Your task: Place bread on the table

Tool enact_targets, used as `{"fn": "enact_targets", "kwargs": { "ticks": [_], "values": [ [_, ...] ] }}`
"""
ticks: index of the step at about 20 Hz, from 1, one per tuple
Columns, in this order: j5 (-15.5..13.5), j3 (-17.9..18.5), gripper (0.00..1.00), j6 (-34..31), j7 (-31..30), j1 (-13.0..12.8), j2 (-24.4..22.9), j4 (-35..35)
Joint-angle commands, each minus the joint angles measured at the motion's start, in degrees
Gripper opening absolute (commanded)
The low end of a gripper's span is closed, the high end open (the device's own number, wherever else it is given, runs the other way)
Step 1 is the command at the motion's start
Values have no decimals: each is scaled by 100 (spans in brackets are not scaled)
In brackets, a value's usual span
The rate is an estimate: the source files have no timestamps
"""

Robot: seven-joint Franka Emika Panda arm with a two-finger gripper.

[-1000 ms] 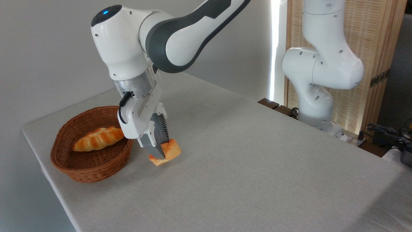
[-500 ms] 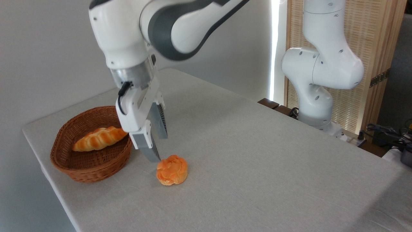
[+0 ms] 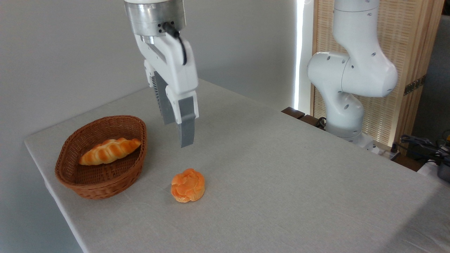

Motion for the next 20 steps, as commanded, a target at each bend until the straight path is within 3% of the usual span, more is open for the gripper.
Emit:
{"fn": "enact_targets", "kwargs": {
  "ticks": [1, 4, 7, 9, 11, 13, 20],
  "values": [
    [-27, -66, 100, -70, -1205, -171, -59, 24],
    [-9, -348, 100, -78, -1533, -233, -86, -89],
    [394, -348, 100, -8, -1471, -374, -375, -545],
    [422, -296, 100, 97, -1471, -427, -437, -661],
    [431, -17, 100, 106, -1462, -584, -437, -644],
    [413, 607, 100, 97, -1454, -1014, -446, -600],
    [422, 829, 100, 45, -1147, -1112, -402, -450]
  ]
}}
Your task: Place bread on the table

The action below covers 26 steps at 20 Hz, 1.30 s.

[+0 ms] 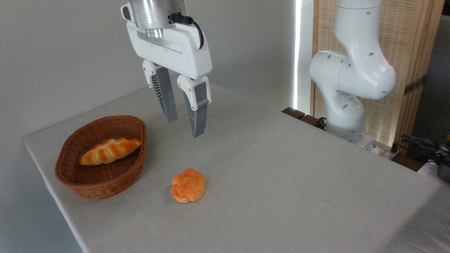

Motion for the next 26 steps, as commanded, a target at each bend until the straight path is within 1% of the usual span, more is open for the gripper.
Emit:
{"fn": "enact_targets", "kwargs": {
  "ticks": [1, 6, 9, 26],
  "values": [
    [51, 145, 100, 19, 250, -128, -32, 26],
    [60, 180, 100, -16, 251, -136, -32, 26],
    [60, 531, 100, -16, 251, -417, -32, 35],
    [60, 488, 100, -25, 215, -418, -6, 35]
  ]
}}
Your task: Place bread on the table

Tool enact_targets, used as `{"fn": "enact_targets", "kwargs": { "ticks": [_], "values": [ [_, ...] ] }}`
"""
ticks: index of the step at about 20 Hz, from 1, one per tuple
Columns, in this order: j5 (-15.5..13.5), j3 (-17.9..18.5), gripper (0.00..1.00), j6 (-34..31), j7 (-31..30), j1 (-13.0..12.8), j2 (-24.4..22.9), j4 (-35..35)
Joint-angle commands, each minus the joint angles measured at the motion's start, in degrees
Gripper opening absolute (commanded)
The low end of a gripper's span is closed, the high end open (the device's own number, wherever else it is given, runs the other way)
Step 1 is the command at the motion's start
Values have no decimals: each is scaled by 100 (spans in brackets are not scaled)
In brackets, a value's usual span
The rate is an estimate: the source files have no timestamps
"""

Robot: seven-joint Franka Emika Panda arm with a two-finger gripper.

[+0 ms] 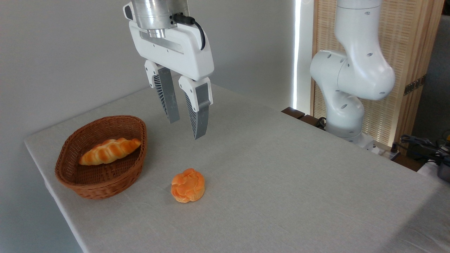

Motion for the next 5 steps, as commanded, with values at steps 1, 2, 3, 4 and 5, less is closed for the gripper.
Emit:
{"fn": "enact_targets", "kwargs": {
  "ticks": [1, 2, 3, 4, 5],
  "values": [
    [59, 80, 100, -31, 56, -81, -6, 27],
    [50, 80, 100, -31, 65, -81, -6, 27],
    [42, 89, 100, -39, 65, -81, -6, 27],
    [33, 98, 100, -48, 65, -81, -6, 27],
    [15, 115, 100, -40, 73, -81, -6, 27]
  ]
}}
